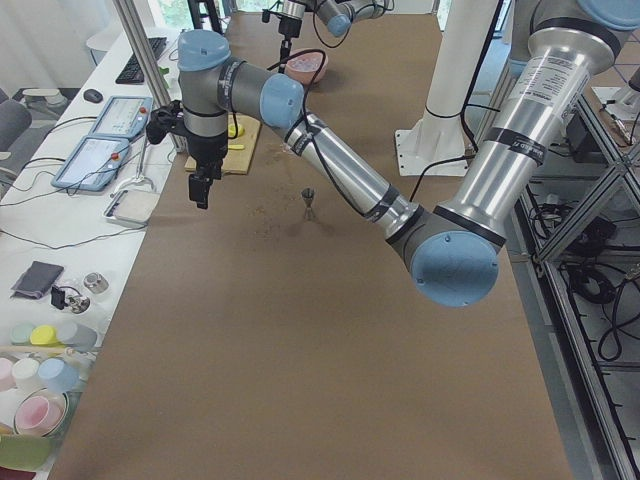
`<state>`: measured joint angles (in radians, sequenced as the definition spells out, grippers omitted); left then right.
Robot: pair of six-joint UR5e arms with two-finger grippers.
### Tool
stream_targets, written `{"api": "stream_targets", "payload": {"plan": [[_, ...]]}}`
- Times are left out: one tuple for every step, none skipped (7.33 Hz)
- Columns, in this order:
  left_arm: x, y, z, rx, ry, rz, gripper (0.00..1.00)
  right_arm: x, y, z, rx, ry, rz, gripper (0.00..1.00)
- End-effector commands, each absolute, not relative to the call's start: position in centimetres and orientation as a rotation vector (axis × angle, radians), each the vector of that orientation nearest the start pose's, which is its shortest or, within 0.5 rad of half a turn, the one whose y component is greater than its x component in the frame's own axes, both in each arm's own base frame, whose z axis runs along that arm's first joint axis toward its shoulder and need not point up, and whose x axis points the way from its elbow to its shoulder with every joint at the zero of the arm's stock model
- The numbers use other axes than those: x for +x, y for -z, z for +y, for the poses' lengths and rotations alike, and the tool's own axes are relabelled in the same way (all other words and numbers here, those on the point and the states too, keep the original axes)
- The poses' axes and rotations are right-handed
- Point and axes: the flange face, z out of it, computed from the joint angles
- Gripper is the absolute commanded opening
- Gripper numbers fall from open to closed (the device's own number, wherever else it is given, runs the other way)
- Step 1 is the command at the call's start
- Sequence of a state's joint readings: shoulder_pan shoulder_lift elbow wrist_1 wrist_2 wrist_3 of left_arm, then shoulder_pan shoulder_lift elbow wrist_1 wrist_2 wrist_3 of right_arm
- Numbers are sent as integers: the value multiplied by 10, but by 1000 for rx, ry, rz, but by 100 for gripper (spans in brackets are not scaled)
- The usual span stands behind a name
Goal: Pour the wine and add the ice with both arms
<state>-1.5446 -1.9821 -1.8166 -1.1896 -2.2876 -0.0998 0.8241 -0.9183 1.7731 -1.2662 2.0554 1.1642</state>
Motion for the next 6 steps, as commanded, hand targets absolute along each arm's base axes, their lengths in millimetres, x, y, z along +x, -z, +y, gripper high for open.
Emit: {"api": "stream_targets", "payload": {"plan": [[-56,-410,-587,176,-112,723,98,-407,-118,-513,324,-135,-1186,0],[-56,-413,-586,170,-111,723,98,-417,-118,-512,330,-137,-1178,0],[-56,-413,-586,170,-111,723,98,-427,-120,-505,322,-124,-1174,0],[-56,-413,-588,168,-111,723,98,-435,-122,-499,311,-113,-1174,0],[-56,-415,-589,166,-108,723,98,-443,-125,-492,301,-100,-1172,0],[-56,-415,-589,166,-108,723,98,-444,-125,-492,301,-100,-1172,0]]}}
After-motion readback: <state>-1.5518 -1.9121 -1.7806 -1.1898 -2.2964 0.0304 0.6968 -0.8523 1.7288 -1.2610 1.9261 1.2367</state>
